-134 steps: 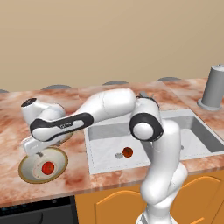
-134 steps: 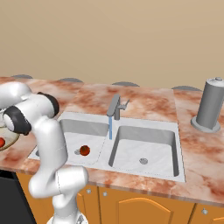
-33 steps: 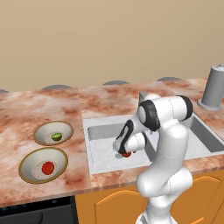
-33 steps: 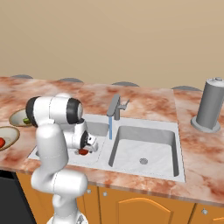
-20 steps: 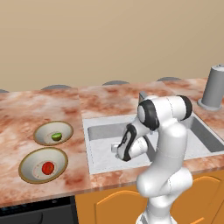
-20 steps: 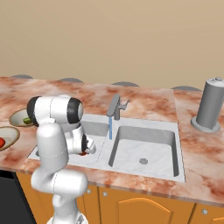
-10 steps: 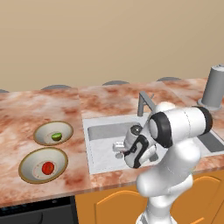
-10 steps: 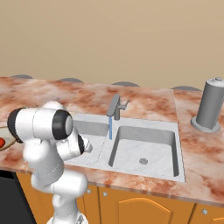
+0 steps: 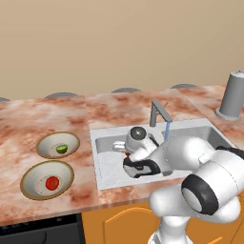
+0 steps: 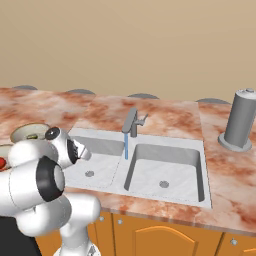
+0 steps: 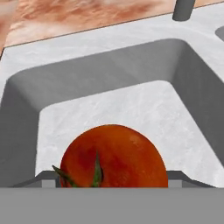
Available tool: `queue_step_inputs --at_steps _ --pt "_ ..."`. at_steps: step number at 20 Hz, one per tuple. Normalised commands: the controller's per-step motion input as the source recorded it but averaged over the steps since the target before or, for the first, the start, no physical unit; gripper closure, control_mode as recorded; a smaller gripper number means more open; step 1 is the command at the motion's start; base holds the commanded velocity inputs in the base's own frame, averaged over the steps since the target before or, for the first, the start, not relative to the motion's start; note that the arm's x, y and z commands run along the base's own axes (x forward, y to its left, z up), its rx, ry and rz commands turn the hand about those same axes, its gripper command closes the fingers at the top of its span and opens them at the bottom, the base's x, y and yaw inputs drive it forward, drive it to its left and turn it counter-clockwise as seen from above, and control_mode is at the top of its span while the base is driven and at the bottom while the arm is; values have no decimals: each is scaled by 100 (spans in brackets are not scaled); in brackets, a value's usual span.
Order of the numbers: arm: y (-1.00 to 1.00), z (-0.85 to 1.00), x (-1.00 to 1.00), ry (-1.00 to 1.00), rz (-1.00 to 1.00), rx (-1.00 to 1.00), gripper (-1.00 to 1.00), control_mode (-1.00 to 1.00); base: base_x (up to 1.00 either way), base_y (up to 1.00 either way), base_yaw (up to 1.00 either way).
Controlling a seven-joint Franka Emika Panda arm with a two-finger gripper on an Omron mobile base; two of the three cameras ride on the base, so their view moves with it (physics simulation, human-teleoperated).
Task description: Pick the tomatos from the sink and place them in one bowl. Place the kiwi in the other bowl. Then turn off the sink faucet.
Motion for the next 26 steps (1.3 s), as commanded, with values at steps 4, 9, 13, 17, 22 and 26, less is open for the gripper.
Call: queue_step_inputs --at_steps 4,9,13,17,22,26 --pt "40 94 -1 0 -6 0 100 -100 0 0 0" --pt "35 88 -2 3 -1 0 100 -100 0 0 0" --pt "35 46 -27 7 2 -1 100 -100 0 0 0" --pt "27 21 -47 7 11 -2 100 -100 0 0 0" --pt "31 9 -57 5 14 -2 100 -100 0 0 0" --pt "61 0 -58 5 17 -3 100 -100 0 0 0"
